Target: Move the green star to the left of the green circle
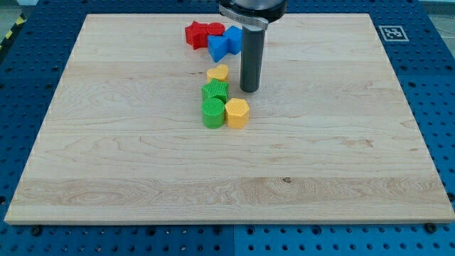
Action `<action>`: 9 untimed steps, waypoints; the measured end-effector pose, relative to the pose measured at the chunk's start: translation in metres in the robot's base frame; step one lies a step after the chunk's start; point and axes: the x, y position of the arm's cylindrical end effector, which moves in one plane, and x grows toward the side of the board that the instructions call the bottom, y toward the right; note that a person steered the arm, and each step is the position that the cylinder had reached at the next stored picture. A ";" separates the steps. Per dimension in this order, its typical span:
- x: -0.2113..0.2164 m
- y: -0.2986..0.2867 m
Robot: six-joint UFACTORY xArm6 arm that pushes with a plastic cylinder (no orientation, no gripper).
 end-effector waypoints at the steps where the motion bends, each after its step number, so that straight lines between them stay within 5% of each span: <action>1: 0.004 -0.041; 9: 0.008 -0.132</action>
